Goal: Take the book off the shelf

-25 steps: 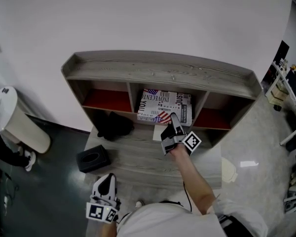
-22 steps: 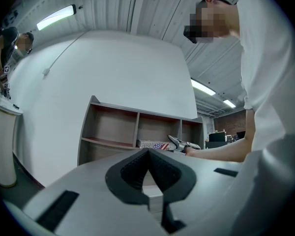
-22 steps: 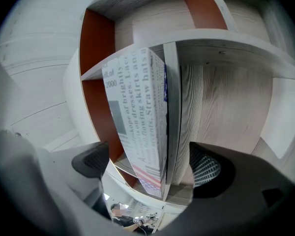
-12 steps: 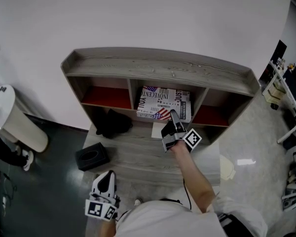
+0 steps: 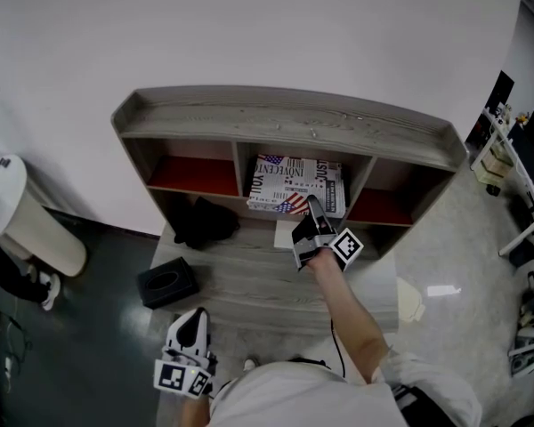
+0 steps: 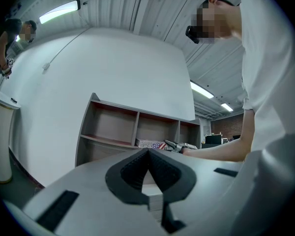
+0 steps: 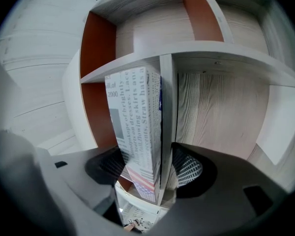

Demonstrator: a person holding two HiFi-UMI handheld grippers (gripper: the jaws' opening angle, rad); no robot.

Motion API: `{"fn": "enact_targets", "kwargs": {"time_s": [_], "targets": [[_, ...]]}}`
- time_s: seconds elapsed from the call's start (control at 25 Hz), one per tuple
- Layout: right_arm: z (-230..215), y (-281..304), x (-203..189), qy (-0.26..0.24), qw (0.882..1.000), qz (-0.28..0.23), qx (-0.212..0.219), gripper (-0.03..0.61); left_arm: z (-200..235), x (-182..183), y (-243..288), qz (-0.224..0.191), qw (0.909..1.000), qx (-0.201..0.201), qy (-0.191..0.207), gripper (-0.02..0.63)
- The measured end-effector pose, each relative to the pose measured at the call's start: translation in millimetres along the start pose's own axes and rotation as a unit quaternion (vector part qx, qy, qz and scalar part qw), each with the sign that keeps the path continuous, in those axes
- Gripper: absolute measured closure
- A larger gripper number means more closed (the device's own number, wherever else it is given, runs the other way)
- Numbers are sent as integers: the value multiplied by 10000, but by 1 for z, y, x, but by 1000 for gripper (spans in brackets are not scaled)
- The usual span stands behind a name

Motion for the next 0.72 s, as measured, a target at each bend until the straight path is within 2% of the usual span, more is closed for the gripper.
{"fn": "enact_targets", "kwargs": {"time_s": [0.2, 0.44, 0.72], "targets": [[1, 3, 0, -41, 9999, -48, -135, 284, 1, -1, -4, 1, 10000, -10, -48, 598], [-3, 5, 3, -173, 9997, 127, -78, 283, 5, -1, -11, 34, 10000, -2, -88, 598], [-1, -3, 1, -62, 9998, -90, -138, 316, 10, 2, -24, 17, 9999, 40, -111, 598]]}}
Point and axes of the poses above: the fingertips, and each gripper's own axes: y forward along the fingers, z to its left, x out of its top, the point moved 7 cm from there along -y, backward along the fingers, and after that the axes turned 11 degrees about -z, right-handed, at the moved point
